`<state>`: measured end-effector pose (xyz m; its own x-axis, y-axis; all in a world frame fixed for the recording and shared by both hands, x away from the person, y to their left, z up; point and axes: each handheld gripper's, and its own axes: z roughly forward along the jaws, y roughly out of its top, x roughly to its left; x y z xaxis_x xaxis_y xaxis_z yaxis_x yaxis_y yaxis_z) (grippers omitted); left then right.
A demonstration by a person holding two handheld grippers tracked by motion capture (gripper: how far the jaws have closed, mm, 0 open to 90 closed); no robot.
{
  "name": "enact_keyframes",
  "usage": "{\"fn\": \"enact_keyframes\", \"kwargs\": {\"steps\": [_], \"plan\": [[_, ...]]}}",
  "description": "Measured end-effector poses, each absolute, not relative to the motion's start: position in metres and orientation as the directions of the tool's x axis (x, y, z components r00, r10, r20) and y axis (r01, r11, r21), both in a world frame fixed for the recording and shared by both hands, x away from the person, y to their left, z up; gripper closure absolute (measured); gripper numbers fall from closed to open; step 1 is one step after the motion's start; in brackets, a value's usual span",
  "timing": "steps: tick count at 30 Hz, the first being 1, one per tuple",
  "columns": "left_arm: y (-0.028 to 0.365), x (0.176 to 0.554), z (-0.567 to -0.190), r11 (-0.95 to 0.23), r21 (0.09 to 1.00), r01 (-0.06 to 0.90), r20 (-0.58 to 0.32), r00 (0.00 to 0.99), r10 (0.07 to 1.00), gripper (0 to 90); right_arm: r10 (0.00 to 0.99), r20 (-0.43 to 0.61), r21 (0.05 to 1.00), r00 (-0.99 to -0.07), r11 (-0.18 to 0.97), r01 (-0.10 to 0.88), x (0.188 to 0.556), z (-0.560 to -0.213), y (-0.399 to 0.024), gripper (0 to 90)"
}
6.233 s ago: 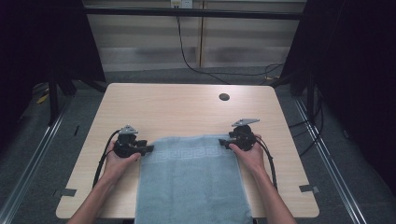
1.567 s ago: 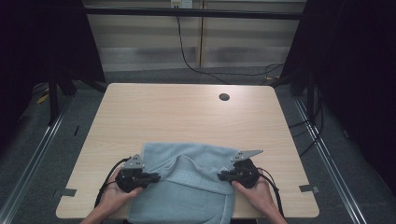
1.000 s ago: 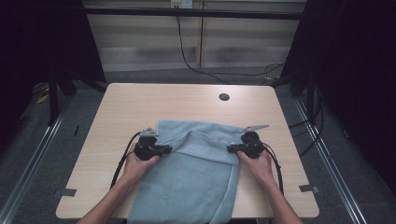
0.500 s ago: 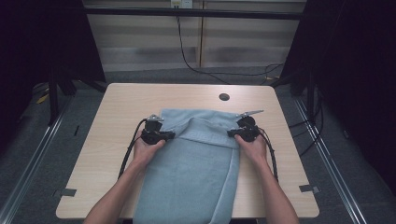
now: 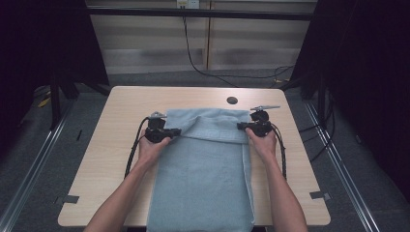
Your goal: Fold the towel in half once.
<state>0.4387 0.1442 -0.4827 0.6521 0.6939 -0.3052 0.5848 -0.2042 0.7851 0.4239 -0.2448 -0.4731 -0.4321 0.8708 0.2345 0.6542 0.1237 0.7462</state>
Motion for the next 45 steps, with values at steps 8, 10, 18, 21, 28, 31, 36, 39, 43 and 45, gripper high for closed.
{"fn": "enact_keyframes", "kwargs": {"steps": [8, 10, 18, 21, 28, 31, 36, 39, 43, 45], "plan": [[0.162, 0.443, -0.420, -0.093, 0.860, 0.502, -0.313, 0.662, 0.682, 85.8, 0.844, 0.228, 0.859, -0.485, 0.060, 0.509, 0.420, -0.398, -0.251, 85.4], [0.168, 0.435, -0.395, -0.080, 0.887, 0.454, -0.294, 0.690, 0.662, 85.8, 0.835, 0.224, 0.879, -0.502, 0.050, 0.475, 0.417, -0.379, -0.252, 85.4], [0.177, 0.400, -0.358, -0.107, 0.934, 0.340, -0.209, 0.765, 0.609, 85.8, 0.804, 0.184, 0.921, -0.565, 0.060, 0.386, 0.384, -0.343, -0.251, 85.4], [0.180, 0.383, -0.352, -0.129, 0.941, 0.313, -0.184, 0.793, 0.581, 85.8, 0.781, 0.187, 0.928, -0.596, 0.058, 0.368, 0.366, -0.337, -0.250, 85.5], [0.194, 0.342, -0.358, -0.139, 0.944, 0.301, -0.182, 0.821, 0.541, 85.8, 0.741, 0.174, 0.936, -0.648, 0.079, 0.342, 0.322, -0.338, -0.251, 85.4], [0.204, 0.331, -0.364, -0.138, 0.938, 0.317, -0.199, 0.821, 0.535, 85.7, 0.735, 0.168, 0.936, -0.657, 0.090, 0.340, 0.304, -0.339, -0.254, 85.4], [0.215, 0.310, -0.374, -0.140, 0.932, 0.333, -0.218, 0.827, 0.517, 85.8, 0.719, 0.170, 0.931, -0.674, 0.106, 0.349, 0.269, -0.349, -0.260, 85.3], [0.218, 0.296, -0.378, -0.147, 0.931, 0.334, -0.218, 0.832, 0.511, 85.7, 0.718, 0.167, 0.925, -0.676, 0.123, 0.359, 0.255, -0.355, -0.260, 85.2], [0.219, 0.278, -0.398, -0.189, 0.911, 0.367, -0.232, 0.834, 0.500, 85.7, 0.712, 0.173, 0.916, -0.680, 0.137, 0.376, 0.240, -0.368, -0.258, 85.0], [0.219, 0.270, -0.414, -0.231, 0.891, 0.390, -0.235, 0.834, 0.499, 85.6, 0.708, 0.178, 0.903, -0.683, 0.158, 0.399, 0.232, -0.383, -0.255, 84.8]]}}
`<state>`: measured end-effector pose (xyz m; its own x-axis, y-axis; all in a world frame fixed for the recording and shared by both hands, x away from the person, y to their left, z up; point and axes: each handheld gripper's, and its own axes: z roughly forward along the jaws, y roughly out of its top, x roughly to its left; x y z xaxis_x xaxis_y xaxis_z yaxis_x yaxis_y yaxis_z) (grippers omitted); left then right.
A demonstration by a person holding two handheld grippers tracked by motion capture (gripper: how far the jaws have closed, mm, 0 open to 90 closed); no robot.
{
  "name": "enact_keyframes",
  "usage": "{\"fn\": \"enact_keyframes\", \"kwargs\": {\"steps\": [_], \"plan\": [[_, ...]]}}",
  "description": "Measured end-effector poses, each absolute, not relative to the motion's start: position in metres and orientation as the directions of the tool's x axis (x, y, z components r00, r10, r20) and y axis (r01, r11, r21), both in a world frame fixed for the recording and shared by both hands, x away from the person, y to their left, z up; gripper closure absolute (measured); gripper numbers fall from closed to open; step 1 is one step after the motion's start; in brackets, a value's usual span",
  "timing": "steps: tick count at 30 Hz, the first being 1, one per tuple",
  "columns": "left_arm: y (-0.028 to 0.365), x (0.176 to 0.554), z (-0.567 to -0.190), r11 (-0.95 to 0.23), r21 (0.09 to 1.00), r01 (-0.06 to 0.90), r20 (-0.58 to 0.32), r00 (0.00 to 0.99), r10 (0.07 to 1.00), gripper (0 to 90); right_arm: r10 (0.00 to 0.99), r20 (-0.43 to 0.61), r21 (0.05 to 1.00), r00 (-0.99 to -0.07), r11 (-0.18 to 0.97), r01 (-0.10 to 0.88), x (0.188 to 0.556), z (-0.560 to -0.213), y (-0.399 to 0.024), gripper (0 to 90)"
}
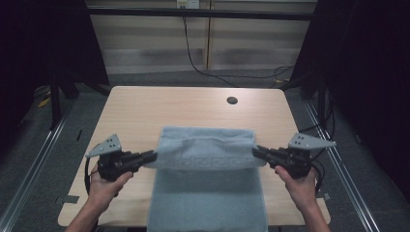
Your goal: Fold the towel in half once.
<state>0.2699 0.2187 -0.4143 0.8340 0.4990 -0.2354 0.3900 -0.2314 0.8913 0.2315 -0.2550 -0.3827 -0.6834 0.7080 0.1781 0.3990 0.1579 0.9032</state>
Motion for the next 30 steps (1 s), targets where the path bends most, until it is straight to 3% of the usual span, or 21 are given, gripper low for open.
{"fn": "enact_keyframes", "kwargs": {"steps": [2, 6, 12, 17, 21, 30], "plan": [[0.219, 0.262, -0.431, -0.257, 0.877, 0.407, -0.243, 0.835, 0.494, 85.5, 0.699, 0.205, 0.875, -0.685, 0.183, 0.448, 0.219, -0.410, -0.251, 84.4], [0.219, 0.255, -0.454, -0.307, 0.838, 0.451, -0.265, 0.828, 0.494, 85.2, 0.695, 0.262, 0.849, -0.669, 0.164, 0.502, 0.207, -0.436, -0.252, 83.4], [0.215, 0.236, -0.474, -0.365, 0.796, 0.484, -0.288, 0.831, 0.476, 83.8, 0.685, 0.280, 0.793, -0.672, 0.230, 0.564, 0.182, -0.462, -0.249, 77.0], [0.220, 0.222, -0.477, -0.393, 0.784, 0.480, -0.291, 0.844, 0.450, 81.8, 0.665, 0.288, 0.792, -0.689, 0.239, 0.562, 0.164, -0.465, -0.249, 71.5], [0.223, 0.212, -0.476, -0.390, 0.786, 0.479, -0.303, 0.849, 0.433, 73.3, 0.655, 0.286, 0.811, -0.699, 0.224, 0.541, 0.150, -0.457, -0.254, 65.2], [0.214, 0.236, -0.457, -0.347, 0.823, 0.450, -0.290, 0.858, 0.424, 66.3, 0.647, 0.283, 0.818, -0.708, 0.223, 0.530, 0.178, -0.455, -0.246, 63.7]]}}
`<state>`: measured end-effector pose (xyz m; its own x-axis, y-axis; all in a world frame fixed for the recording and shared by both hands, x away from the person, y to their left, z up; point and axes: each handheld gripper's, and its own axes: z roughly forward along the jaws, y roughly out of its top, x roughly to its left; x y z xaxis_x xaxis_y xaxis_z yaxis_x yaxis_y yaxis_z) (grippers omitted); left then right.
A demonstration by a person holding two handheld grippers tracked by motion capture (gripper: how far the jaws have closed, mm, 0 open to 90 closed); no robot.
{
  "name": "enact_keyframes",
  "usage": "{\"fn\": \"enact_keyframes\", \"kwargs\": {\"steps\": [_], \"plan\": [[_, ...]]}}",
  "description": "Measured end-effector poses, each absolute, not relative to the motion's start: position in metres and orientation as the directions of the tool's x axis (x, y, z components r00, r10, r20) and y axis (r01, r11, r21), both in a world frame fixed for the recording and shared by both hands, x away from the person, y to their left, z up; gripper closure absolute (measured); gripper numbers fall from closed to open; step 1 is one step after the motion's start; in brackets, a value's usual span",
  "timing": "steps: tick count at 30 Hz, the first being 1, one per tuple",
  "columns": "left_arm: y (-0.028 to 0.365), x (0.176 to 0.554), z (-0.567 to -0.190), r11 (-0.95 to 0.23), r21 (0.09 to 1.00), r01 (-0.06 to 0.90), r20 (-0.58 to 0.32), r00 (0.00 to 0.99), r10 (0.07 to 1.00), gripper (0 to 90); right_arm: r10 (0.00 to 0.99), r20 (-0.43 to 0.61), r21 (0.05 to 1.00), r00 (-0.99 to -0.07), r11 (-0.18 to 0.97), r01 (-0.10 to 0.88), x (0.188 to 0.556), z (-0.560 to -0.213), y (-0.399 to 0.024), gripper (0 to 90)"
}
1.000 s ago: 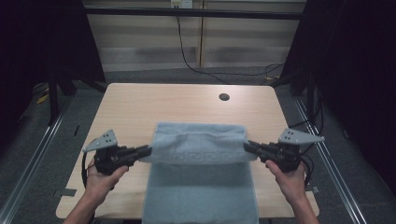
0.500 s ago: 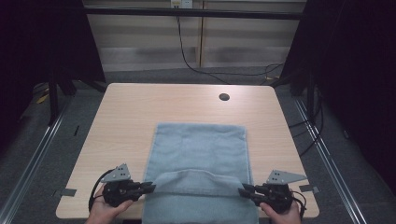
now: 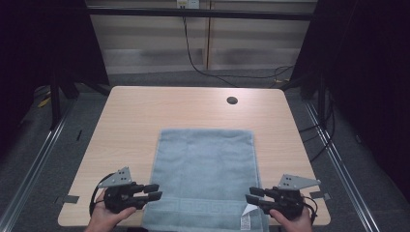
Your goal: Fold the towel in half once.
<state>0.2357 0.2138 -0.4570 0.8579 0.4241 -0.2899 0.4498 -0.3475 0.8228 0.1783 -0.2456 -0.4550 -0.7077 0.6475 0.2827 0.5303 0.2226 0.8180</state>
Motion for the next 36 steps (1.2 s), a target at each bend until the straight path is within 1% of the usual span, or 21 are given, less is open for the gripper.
{"fn": "enact_keyframes", "kwargs": {"steps": [1, 7, 13, 14, 15, 19, 21, 22, 28, 29, 33, 35, 36], "plan": [[0.211, 0.241, -0.458, -0.351, 0.819, 0.454, -0.293, 0.856, 0.426, 66.3, 0.647, 0.283, 0.818, -0.708, 0.223, 0.530, 0.178, -0.455, -0.246, 63.7], [0.197, 0.271, -0.469, -0.359, 0.795, 0.490, -0.305, 0.833, 0.461, 61.8, 0.649, 0.260, 0.816, -0.715, 0.248, 0.522, 0.208, -0.457, -0.235, 61.6], [0.192, 0.302, -0.471, -0.369, 0.771, 0.519, -0.287, 0.801, 0.526, 51.3, 0.669, 0.246, 0.805, -0.701, 0.262, 0.533, 0.248, -0.458, -0.228, 58.0], [0.192, 0.309, -0.472, -0.362, 0.769, 0.527, -0.292, 0.794, 0.534, 49.5, 0.677, 0.253, 0.801, -0.691, 0.254, 0.542, 0.261, -0.460, -0.226, 57.2], [0.190, 0.316, -0.473, -0.361, 0.762, 0.537, -0.298, 0.786, 0.541, 49.5, 0.677, 0.253, 0.801, -0.691, 0.254, 0.542, 0.261, -0.460, -0.226, 57.2], [0.185, 0.340, -0.480, -0.368, 0.747, 0.554, -0.288, 0.768, 0.572, 44.5, 0.689, 0.246, 0.778, -0.681, 0.279, 0.564, 0.287, -0.468, -0.220, 55.9], [0.177, 0.357, -0.488, -0.333, 0.746, 0.577, -0.288, 0.730, 0.620, 43.7, 0.691, 0.254, 0.765, -0.677, 0.285, 0.578, 0.305, -0.474, -0.212, 54.4], [0.177, 0.357, -0.488, -0.333, 0.746, 0.577, -0.288, 0.730, 0.620, 43.4, 0.691, 0.254, 0.765, -0.677, 0.285, 0.578, 0.305, -0.474, -0.212, 54.4], [0.165, 0.375, -0.500, -0.375, 0.735, 0.565, -0.239, 0.733, 0.636, 43.2, 0.709, 0.223, 0.722, -0.669, 0.341, 0.602, 0.333, -0.487, -0.190, 47.4], [0.167, 0.378, -0.503, -0.368, 0.736, 0.568, -0.247, 0.731, 0.636, 45.0, 0.720, 0.223, 0.710, -0.657, 0.341, 0.616, 0.340, -0.492, -0.186, 43.5], [0.169, 0.380, -0.506, -0.344, 0.744, 0.573, -0.263, 0.724, 0.637, 48.6, 0.750, 0.187, 0.703, -0.634, 0.349, 0.620, 0.345, -0.497, -0.183, 40.1], [0.169, 0.378, -0.505, -0.372, 0.748, 0.550, -0.229, 0.740, 0.633, 48.4, 0.754, 0.195, 0.699, -0.627, 0.341, 0.628, 0.345, -0.500, -0.184, 40.2], [0.169, 0.377, -0.506, -0.376, 0.748, 0.546, -0.226, 0.743, 0.630, 48.3, 0.756, 0.189, 0.702, -0.627, 0.342, 0.625, 0.344, -0.500, -0.184, 40.1]]}}
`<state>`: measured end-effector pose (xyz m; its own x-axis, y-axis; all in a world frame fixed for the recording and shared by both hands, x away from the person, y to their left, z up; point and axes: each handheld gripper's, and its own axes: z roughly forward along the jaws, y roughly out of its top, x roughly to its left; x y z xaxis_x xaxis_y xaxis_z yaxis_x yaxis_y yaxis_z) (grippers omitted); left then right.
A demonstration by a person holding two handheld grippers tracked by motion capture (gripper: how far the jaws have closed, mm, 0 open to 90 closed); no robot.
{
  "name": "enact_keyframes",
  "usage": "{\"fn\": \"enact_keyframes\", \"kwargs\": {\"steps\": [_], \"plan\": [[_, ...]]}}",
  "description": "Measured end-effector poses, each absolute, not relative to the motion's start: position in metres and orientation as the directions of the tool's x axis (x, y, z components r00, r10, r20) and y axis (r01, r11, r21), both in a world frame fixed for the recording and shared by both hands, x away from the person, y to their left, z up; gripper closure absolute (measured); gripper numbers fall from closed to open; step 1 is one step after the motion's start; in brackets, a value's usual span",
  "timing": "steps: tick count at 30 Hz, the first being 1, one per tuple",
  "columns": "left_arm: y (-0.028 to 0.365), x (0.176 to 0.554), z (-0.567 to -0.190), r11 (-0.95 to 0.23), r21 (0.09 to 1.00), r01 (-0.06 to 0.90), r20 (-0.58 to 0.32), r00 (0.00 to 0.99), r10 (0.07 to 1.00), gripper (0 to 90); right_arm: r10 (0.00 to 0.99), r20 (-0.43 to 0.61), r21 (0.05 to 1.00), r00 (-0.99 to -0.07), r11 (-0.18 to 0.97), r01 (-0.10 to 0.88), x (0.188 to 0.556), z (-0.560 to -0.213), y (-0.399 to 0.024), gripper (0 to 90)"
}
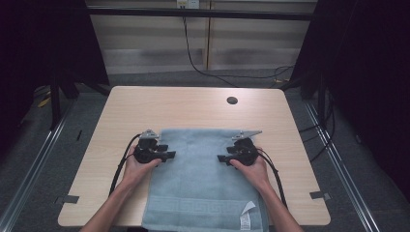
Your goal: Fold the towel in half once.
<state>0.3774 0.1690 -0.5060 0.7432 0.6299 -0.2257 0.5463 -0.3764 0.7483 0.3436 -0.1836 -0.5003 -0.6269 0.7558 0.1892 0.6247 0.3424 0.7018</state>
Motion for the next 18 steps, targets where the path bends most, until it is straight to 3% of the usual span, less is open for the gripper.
{"fn": "enact_keyframes", "kwargs": {"steps": [5, 11, 14, 18], "plan": [[0.173, 0.371, -0.510, -0.387, 0.769, 0.509, -0.204, 0.769, 0.606, 48.7, 0.757, 0.129, 0.688, -0.640, 0.397, 0.608, 0.330, -0.500, -0.179, 39.4], [0.176, 0.364, -0.510, -0.405, 0.768, 0.496, -0.203, 0.789, 0.580, 48.6, 0.745, 0.163, 0.677, -0.646, 0.392, 0.623, 0.316, -0.499, -0.178, 39.0], [0.177, 0.359, -0.508, -0.429, 0.757, 0.493, -0.208, 0.804, 0.557, 43.6, 0.734, 0.170, 0.687, -0.658, 0.391, 0.613, 0.312, -0.500, -0.180, 39.2], [0.175, 0.346, -0.506, -0.472, 0.752, 0.461, -0.160, 0.822, 0.547, 43.0, 0.723, 0.156, 0.705, -0.672, 0.395, 0.589, 0.300, -0.502, -0.180, 39.2]]}}
